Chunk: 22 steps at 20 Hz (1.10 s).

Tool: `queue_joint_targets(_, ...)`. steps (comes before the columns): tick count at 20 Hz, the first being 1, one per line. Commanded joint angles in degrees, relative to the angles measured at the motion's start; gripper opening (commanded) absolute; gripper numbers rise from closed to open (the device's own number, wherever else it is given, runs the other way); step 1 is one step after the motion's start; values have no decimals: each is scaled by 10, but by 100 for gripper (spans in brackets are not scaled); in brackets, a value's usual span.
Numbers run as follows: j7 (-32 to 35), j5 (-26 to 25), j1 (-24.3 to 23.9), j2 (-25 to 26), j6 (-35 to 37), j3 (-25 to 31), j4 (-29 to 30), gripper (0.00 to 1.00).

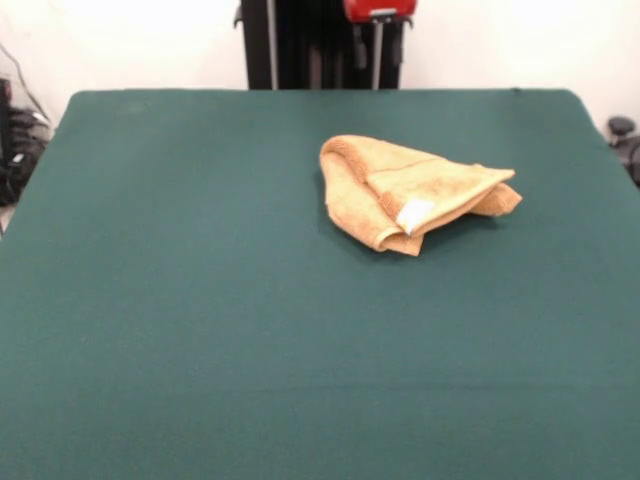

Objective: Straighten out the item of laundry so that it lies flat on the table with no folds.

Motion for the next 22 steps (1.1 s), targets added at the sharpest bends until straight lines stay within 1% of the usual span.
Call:
queue_joint_targets(1,118,55,19,-1,10,64,-116,100)
queue_joint_targets(5,126,49,17,12,-20,61,-125,100)
queue_joint_targets(7,125,47,28,27,-92,46,-136,100)
queue_joint_targets(8,131,68,45,49,-199,27,-135,100)
queue_joint_targets(10,168,139,55,93,-441,18,-113,100)
queue_joint_targets(11,188,169,57,102,-492,19,-101,100)
queue_joint_targets(13,198,201,67,106,-470,16,-92,100)
queue_joint_targets(16,181,206,59,84,-480,28,-94,100)
queue_joint_targets(17,181,201,53,97,-485,32,-102,100)
queue_joint_targets(19,180,186,38,94,-478,40,-107,100)
queue_joint_targets(20,180,177,34,92,-496,42,-106,100)
queue_joint_targets(22,181,164,27,90,-498,48,-107,100)
